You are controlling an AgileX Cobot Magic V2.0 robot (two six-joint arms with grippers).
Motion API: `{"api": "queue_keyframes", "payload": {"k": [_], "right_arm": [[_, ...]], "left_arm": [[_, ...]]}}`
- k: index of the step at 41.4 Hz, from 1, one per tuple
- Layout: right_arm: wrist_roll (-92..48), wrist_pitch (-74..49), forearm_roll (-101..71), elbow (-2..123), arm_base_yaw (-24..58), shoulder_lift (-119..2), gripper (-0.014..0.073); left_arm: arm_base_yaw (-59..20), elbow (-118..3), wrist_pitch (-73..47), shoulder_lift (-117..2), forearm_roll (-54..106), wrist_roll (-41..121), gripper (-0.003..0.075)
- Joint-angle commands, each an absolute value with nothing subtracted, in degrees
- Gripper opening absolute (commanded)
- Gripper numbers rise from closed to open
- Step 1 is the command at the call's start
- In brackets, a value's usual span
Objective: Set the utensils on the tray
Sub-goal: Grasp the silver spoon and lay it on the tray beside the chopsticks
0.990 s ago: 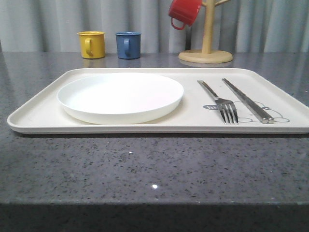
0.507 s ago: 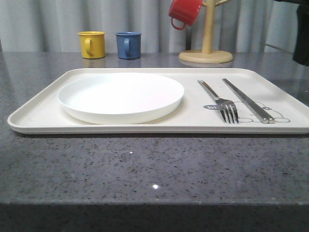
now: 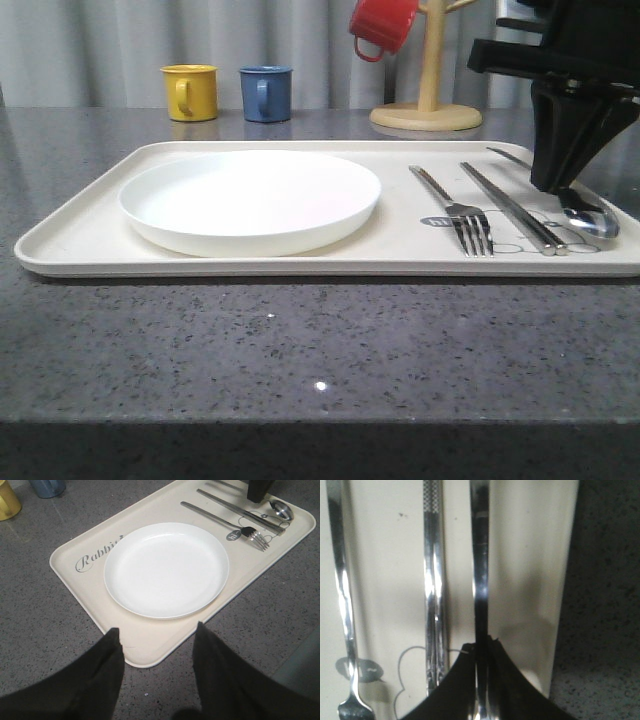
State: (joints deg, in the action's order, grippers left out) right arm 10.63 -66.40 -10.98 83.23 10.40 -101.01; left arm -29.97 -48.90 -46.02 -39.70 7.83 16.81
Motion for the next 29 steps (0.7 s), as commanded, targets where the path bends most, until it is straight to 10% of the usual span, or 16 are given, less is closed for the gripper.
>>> {"api": "queue_keyframes", "payload": {"k": [1,17,29], "right_arm": [[11.39,-65.38,-11.35,84.88,10.41,-99.46,0.0038],[12.12,-64.94,-10.32,85.06,10.41,-98.68,0.0294],[5.14,-64.0,-9.71,85.02,10.41,-88.65,0.0298]], "left_arm": [[-30.13,-50.32,-41.9,-39.8,8.49,16.43,0.0302],[-30.13,-50.32,-41.9,-39.8,8.49,16.43,0.0302],[-30.13,-50.32,-41.9,-39.8,8.49,16.43,0.0302]]}}
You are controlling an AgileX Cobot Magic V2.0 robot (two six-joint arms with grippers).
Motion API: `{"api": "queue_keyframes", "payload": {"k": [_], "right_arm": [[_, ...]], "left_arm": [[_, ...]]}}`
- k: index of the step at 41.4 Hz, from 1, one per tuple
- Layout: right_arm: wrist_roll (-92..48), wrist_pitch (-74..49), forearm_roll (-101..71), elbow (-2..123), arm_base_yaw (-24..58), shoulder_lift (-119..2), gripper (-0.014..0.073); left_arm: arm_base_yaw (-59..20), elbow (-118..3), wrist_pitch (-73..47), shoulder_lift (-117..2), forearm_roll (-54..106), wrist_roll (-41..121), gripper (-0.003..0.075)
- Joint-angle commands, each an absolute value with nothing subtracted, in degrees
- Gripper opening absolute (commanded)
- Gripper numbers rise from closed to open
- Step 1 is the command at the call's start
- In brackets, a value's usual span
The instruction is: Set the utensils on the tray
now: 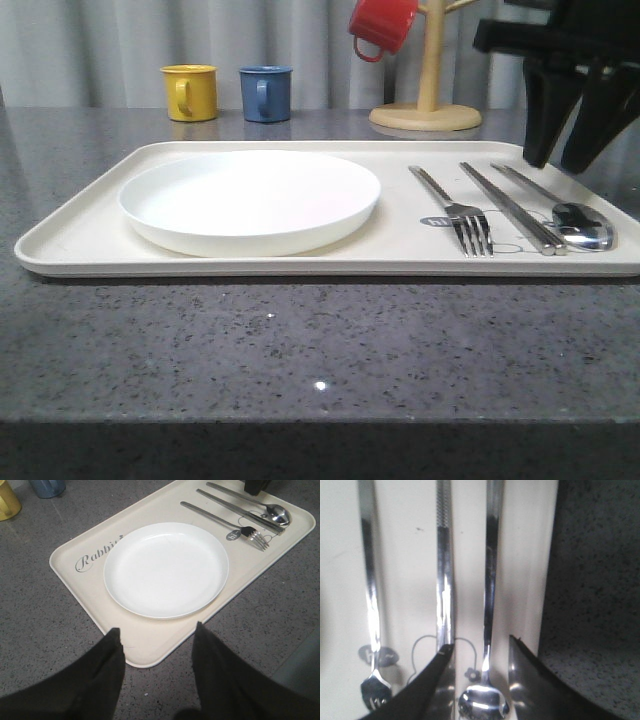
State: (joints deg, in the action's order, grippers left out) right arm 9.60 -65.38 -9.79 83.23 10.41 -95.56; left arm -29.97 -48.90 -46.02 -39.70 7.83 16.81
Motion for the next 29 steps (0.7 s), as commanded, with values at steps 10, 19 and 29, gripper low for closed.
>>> {"api": "queue_keyframes", "payload": {"k": [10,19,29], "right_arm": [[-4.68,-60.85,-9.71,78.32,10.41,-72.76,0.0298],[-5.93,-57.09,-8.12,68.21,10.41,-60.23,0.0298],[-5.93,-52.18,-7.12,56.14,10.41,-44.22,0.0298]], "left_arm": [[-30.13,-50.32,-41.9,-39.8,8.49,16.43,0.0302],[-30.13,-50.32,-41.9,-39.8,8.49,16.43,0.0302],[-30.13,-50.32,-41.9,-39.8,8.49,16.43,0.0302]]}}
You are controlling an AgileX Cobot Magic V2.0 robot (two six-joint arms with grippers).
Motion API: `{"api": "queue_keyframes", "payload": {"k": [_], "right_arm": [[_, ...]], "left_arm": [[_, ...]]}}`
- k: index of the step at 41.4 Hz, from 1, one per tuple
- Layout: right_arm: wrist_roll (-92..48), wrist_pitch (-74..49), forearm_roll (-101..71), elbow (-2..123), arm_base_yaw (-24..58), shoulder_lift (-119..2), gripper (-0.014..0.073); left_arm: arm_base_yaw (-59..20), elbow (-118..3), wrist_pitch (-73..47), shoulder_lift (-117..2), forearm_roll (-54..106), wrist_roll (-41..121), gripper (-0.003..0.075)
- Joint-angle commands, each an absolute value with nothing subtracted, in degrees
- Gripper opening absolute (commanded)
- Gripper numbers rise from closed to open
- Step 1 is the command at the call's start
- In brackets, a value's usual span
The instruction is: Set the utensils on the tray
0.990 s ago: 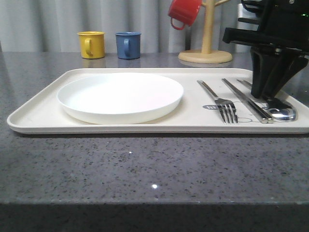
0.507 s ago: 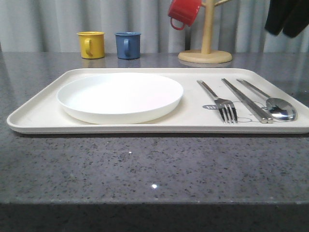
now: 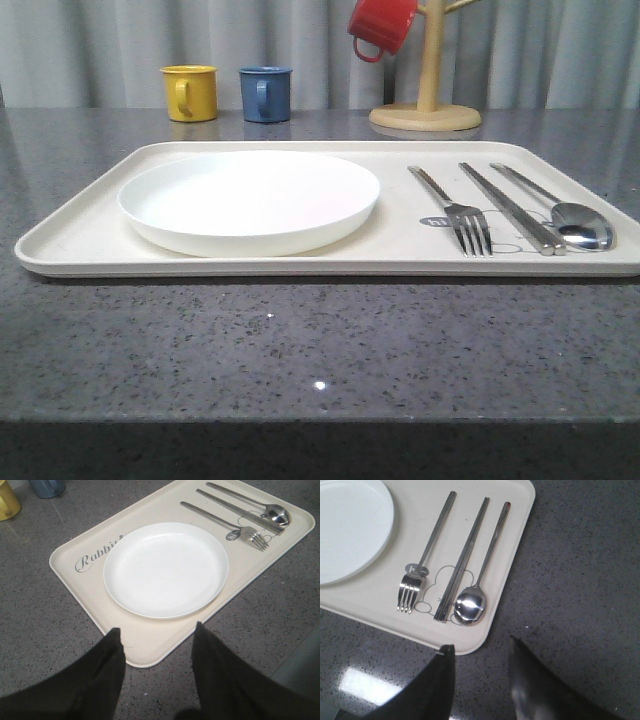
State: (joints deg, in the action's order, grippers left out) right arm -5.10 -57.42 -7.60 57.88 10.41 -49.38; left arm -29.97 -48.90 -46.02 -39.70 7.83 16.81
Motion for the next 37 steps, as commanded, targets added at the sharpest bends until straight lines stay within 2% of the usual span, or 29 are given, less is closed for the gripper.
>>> {"api": "queue_keyframes", "payload": {"k": [1,16,26,29,37], "right_arm": [[-5.93,-51.73,-7.12,55.21,10.41,-42.67,0.0298],[-5.93,-46.92,-7.08,43.54,10.41,-17.28,0.0298],[-5.93,-47.05,-7.08,42.47,10.41,-12.88,0.0279],[-5.93,-47.05,-7.08,42.47,10.41,-12.88,0.0218],[-5.93,-47.05,-7.08,42.47,10.41,-12.88,-0.0075]], "left_arm": [[-30.13,-50.32,-41.9,-39.8,8.49,16.43,0.0302],[-30.13,-50.32,-41.9,-39.8,8.49,16.43,0.0302],[-30.13,-50.32,-41.9,-39.8,8.49,16.43,0.0302],[-30.13,-50.32,-41.9,-39.8,8.49,16.43,0.0302],[-30.13,-50.32,-41.9,-39.8,8.49,16.43,0.0302]]}}
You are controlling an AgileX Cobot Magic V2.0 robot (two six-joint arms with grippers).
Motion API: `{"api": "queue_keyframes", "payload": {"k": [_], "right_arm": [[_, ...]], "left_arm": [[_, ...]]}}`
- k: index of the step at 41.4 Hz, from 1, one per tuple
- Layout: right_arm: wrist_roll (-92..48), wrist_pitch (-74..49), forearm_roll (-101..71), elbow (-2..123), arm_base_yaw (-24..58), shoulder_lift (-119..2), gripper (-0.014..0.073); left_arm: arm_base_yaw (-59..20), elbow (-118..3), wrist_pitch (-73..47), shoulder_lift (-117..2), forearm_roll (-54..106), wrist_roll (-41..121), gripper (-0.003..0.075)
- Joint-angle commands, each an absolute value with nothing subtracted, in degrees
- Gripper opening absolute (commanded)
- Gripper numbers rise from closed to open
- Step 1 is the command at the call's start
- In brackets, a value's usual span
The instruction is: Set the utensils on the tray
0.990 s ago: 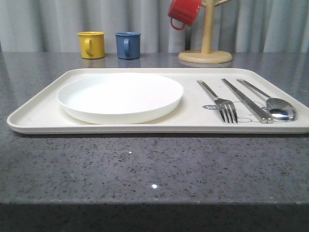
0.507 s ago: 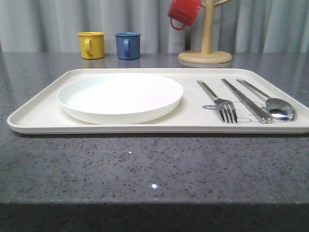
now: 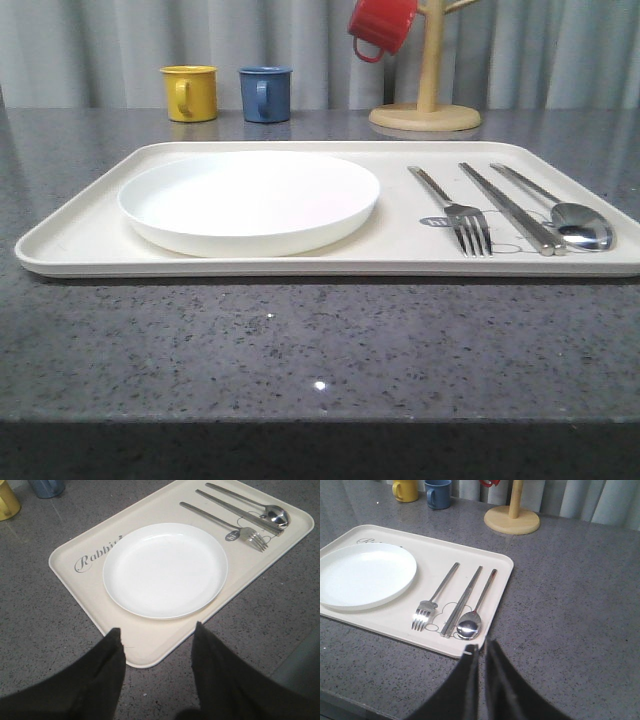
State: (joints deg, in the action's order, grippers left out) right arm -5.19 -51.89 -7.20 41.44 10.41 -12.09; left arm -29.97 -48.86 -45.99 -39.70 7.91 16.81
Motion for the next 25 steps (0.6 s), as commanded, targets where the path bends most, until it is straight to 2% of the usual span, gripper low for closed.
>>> {"api": "queue_keyframes", "payload": {"k": [1,4,7,15,25], "right_arm": [[-5.93,-47.05,-7.08,42.47,10.41,-12.88,-0.0064],[-5.93,-47.05,-7.08,42.45,10.41,-12.88,-0.0067],[-5.93,-47.05,-7.08,42.45,10.41,-12.88,-0.0067],[-5.93,-47.18,-7.19,42.45,10.41,-12.88,-0.0067],[-5.93,-47.18,-7.19,42.45,10.41,-12.88,-0.0067]], "left_arm": [[-30.13,-50.32,-41.9,-39.8,8.49,16.43,0.0302],[-30.13,-50.32,-41.9,-39.8,8.49,16.43,0.0287],[-30.13,-50.32,-41.9,-39.8,8.49,16.43,0.0228],[-30.13,-50.32,-41.9,-39.8,8.49,16.43,-0.0022],[-30.13,-50.32,-41.9,-39.8,8.49,16.43,-0.002]]}}
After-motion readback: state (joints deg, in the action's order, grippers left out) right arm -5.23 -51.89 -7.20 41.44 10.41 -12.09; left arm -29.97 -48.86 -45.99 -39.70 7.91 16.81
